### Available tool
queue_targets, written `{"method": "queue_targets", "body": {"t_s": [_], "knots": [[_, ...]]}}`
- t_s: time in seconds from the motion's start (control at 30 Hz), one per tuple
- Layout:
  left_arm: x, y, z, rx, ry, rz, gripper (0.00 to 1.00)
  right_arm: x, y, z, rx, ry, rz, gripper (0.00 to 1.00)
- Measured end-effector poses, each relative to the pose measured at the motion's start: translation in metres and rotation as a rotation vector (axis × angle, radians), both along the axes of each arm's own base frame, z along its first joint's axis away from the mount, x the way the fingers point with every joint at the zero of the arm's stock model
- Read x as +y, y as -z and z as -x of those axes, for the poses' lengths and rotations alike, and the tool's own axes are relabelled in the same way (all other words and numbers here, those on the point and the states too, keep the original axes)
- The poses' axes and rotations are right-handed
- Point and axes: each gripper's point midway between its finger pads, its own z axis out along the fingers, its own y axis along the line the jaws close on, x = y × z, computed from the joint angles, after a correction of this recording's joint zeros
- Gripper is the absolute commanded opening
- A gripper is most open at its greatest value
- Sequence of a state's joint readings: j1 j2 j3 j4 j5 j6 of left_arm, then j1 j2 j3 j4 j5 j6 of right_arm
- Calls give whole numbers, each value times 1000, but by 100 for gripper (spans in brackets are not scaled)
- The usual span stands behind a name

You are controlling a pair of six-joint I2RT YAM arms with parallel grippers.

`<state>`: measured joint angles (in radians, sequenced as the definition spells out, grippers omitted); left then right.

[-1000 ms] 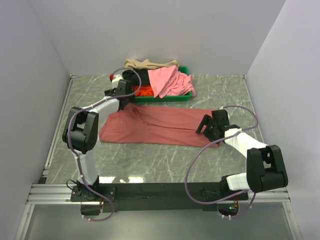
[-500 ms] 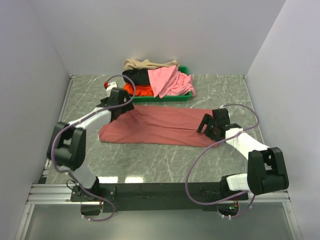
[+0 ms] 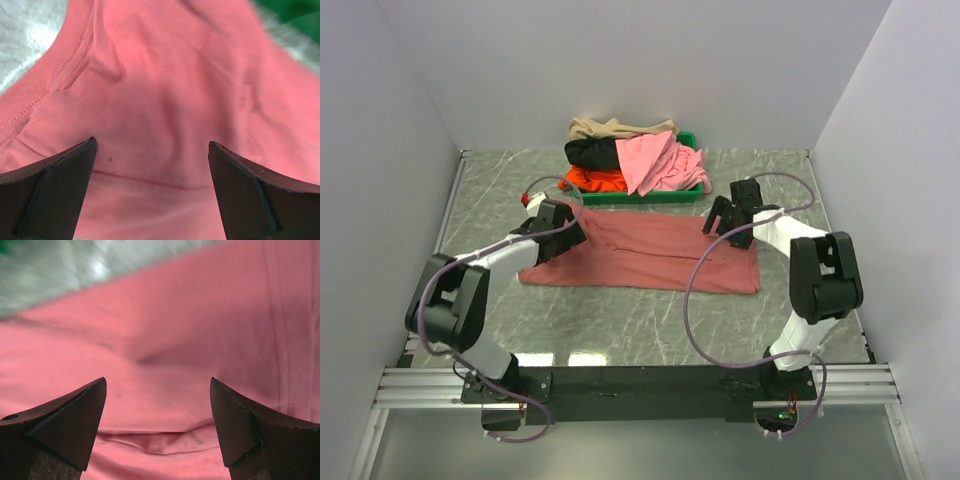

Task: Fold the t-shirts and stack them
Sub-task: Fold the tshirt

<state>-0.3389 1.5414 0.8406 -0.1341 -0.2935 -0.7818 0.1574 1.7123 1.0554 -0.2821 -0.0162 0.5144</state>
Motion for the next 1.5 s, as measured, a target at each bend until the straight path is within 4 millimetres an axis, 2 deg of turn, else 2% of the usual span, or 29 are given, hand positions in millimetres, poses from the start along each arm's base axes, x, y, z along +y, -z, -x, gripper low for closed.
{"method": "queue_targets", "body": {"t_s": [0.1, 0.23, 0.47, 0.6, 0.73, 0.87, 0.97, 1.07, 1.37, 1.5], "knots": [[3, 19, -2, 57, -17, -20, 99, 0, 21, 11, 72, -1, 7, 90], [9, 22, -17, 63, -46, -25, 99, 6, 22, 29, 64, -18, 1, 89], [39, 25, -44, 86, -154, -22, 99, 43, 24, 108, 93, -116, -33, 89], [69, 24, -58, 111, -229, -22, 99, 78, 23, 151, 86, -198, -91, 89], [100, 25, -80, 133, -279, -41, 99, 128, 20, 198, 117, -335, -162, 89], [119, 25, -97, 148, -300, -61, 99, 171, 18, 233, 177, -464, -192, 89], [128, 27, -110, 168, -300, -88, 99, 193, 17, 245, 207, -514, -198, 89], [138, 28, -125, 172, -303, -105, 99, 205, 16, 251, 226, -538, -198, 89], [167, 25, -162, 143, -352, -101, 99, 206, 9, 254, 238, -537, -180, 90], [167, 22, -171, 130, -344, -81, 99, 211, -9, 250, 191, -556, -210, 91]]}}
